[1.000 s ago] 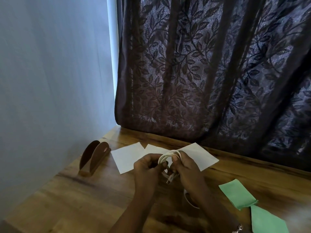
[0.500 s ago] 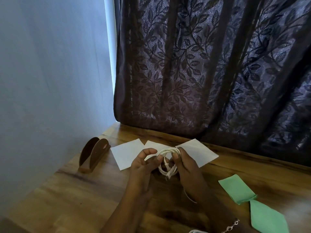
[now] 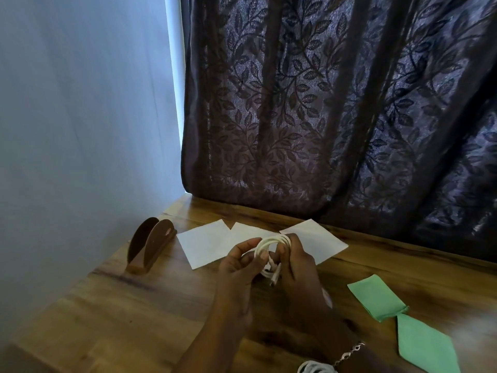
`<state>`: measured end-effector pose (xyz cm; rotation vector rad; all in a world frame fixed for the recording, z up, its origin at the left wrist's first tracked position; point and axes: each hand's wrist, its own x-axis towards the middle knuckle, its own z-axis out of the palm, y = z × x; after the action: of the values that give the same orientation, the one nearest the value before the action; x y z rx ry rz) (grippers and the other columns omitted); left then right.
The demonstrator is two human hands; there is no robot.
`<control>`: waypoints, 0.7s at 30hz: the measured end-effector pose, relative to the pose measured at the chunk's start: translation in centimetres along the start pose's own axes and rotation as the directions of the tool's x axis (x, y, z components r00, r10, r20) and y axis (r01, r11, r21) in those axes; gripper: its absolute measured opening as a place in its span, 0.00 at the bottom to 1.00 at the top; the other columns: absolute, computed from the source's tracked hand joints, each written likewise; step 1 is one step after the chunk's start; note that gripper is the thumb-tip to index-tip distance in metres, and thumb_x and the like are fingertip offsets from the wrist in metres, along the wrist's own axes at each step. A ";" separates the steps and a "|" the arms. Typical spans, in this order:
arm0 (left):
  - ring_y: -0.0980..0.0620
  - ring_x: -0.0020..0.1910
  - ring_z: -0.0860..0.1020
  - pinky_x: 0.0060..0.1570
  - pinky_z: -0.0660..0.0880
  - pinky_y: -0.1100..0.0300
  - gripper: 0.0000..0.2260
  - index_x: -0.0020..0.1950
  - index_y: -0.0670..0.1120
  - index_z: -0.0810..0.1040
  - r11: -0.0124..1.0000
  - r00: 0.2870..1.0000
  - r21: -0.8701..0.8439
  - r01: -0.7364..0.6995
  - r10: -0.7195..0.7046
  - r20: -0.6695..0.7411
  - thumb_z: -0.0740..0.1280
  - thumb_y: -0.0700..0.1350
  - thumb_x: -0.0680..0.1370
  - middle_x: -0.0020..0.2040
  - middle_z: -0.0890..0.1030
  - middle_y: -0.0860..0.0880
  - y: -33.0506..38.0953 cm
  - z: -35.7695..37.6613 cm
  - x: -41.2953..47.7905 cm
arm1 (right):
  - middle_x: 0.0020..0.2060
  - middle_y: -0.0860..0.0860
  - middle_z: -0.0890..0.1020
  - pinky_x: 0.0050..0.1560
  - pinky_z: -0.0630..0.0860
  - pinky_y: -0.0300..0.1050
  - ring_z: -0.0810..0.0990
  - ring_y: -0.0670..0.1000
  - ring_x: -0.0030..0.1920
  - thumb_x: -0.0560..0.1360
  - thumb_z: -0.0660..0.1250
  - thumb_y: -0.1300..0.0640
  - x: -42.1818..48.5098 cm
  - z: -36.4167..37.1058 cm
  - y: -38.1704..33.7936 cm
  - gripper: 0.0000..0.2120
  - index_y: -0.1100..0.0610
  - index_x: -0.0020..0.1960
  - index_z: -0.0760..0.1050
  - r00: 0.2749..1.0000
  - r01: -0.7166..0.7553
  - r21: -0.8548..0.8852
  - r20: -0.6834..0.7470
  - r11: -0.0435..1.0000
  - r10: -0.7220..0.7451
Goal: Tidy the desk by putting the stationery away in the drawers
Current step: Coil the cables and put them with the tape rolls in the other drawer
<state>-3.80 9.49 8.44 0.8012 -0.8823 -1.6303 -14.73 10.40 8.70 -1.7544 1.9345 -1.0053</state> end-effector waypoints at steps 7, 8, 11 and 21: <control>0.54 0.40 0.80 0.32 0.73 0.73 0.07 0.39 0.53 0.78 0.901 0.992 0.426 -0.085 0.117 -0.051 0.68 0.42 0.75 0.38 0.82 0.54 -0.6 -0.1 -0.6 | 0.62 0.51 0.76 0.61 0.69 0.37 0.77 0.49 0.60 0.79 0.55 0.51 0.2 -0.2 -0.6 0.23 0.57 0.72 0.56 1.000 0.008 -0.093 -0.023 0.996 -0.010; 0.53 0.40 0.80 0.33 0.73 0.72 0.07 0.39 0.52 0.79 0.905 0.990 0.417 -0.081 0.120 -0.068 0.67 0.42 0.75 0.38 0.82 0.53 -0.5 -0.2 -0.6 | 0.63 0.51 0.75 0.61 0.69 0.37 0.76 0.48 0.60 0.79 0.54 0.50 0.2 -0.1 -0.7 0.23 0.56 0.72 0.56 1.000 0.007 -0.093 -0.013 0.996 -0.008; 0.51 0.37 0.81 0.31 0.76 0.67 0.05 0.44 0.44 0.81 0.982 0.994 0.189 -0.022 0.042 -0.106 0.65 0.39 0.76 0.35 0.83 0.50 0.1 -0.2 -0.7 | 0.65 0.51 0.73 0.62 0.67 0.36 0.74 0.49 0.63 0.80 0.52 0.49 0.0 -0.1 -1.0 0.24 0.56 0.73 0.53 1.000 0.011 -0.168 0.031 0.986 -0.006; 0.45 0.47 0.80 0.53 0.76 0.52 0.05 0.42 0.49 0.81 0.960 0.999 0.280 0.019 -0.028 0.027 0.68 0.39 0.74 0.42 0.83 0.46 -0.1 -1.8 0.0 | 0.62 0.54 0.76 0.58 0.68 0.35 0.75 0.51 0.61 0.81 0.50 0.52 -0.1 1.0 -0.3 0.21 0.58 0.72 0.58 0.998 -0.031 -0.054 -0.060 0.998 0.028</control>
<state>-2.30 9.29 7.42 0.9857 -1.1461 -1.5614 -13.84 10.25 8.18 -1.7387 2.0368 -1.0141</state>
